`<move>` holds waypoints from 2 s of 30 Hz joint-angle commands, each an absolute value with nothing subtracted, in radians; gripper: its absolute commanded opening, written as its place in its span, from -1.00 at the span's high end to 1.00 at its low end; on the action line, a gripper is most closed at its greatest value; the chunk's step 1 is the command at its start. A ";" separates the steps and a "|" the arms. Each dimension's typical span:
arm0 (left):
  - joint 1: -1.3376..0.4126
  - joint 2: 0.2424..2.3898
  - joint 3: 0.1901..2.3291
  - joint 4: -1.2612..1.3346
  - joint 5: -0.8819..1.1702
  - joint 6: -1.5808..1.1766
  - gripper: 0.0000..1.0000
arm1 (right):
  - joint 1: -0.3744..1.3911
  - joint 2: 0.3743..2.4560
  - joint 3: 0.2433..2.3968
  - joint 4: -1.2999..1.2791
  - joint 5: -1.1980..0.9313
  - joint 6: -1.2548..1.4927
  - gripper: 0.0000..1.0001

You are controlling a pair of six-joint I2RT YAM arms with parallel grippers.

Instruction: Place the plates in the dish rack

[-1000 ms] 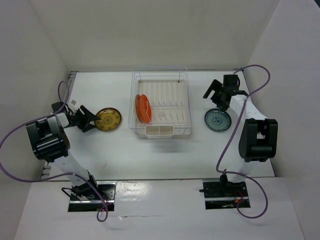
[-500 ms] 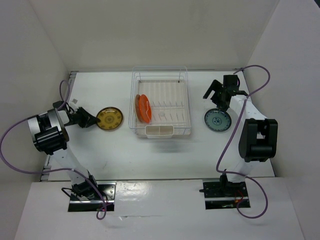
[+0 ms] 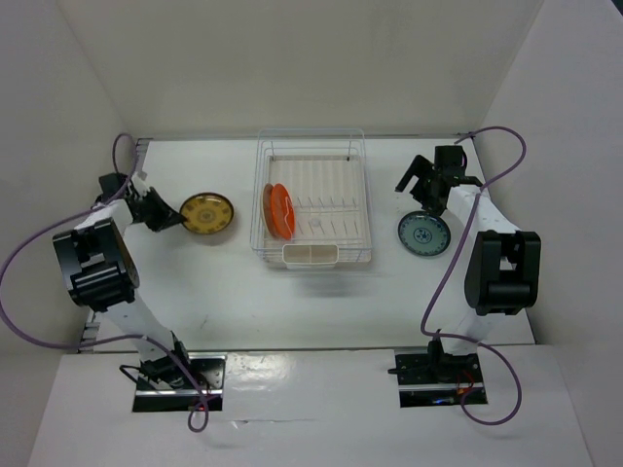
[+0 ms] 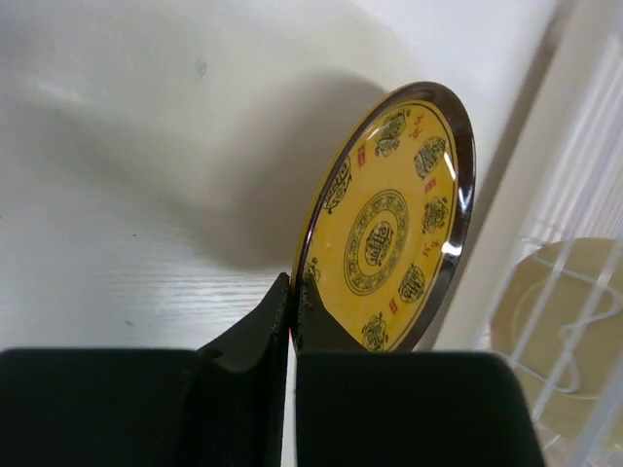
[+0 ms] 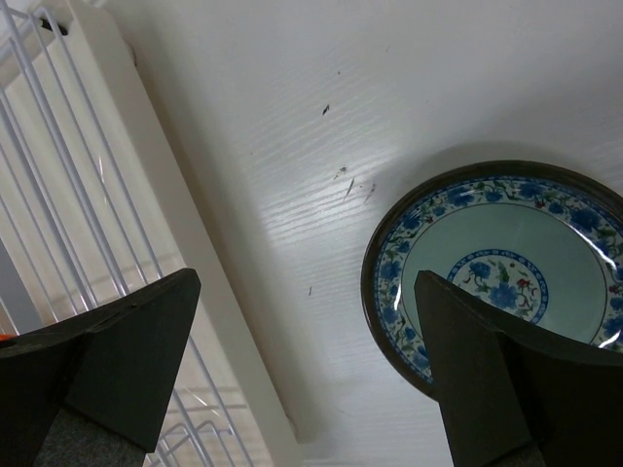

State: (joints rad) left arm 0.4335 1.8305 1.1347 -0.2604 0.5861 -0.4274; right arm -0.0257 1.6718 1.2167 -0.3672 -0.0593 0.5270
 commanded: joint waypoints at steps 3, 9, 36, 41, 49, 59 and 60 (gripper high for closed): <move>0.367 1.622 1.379 -0.422 0.384 -0.359 1.00 | -0.020 1.646 1.239 -0.336 -0.051 0.532 -1.00; 0.238 1.511 1.638 -0.597 0.289 -0.321 1.00 | -0.020 1.655 1.249 -0.336 -0.060 0.532 -1.00; -0.808 1.942 2.355 -1.361 -1.052 -0.460 1.00 | -0.020 1.626 1.221 -0.354 -0.069 0.514 -1.00; -0.808 1.951 2.327 -1.361 -1.063 -0.460 1.00 | -0.020 1.644 1.221 -0.354 -0.078 0.514 -1.00; -0.808 1.994 2.306 -1.361 -1.023 -0.518 1.00 | -0.020 1.644 1.239 -0.354 -0.078 0.514 -1.00; -0.808 2.034 2.298 -1.361 -0.986 -0.561 1.00 | -0.020 1.664 1.249 -0.364 -0.069 0.514 -1.00; -0.808 2.034 2.298 -1.361 -0.976 -0.561 1.00 | -0.020 1.664 1.249 -0.364 -0.069 0.514 -1.00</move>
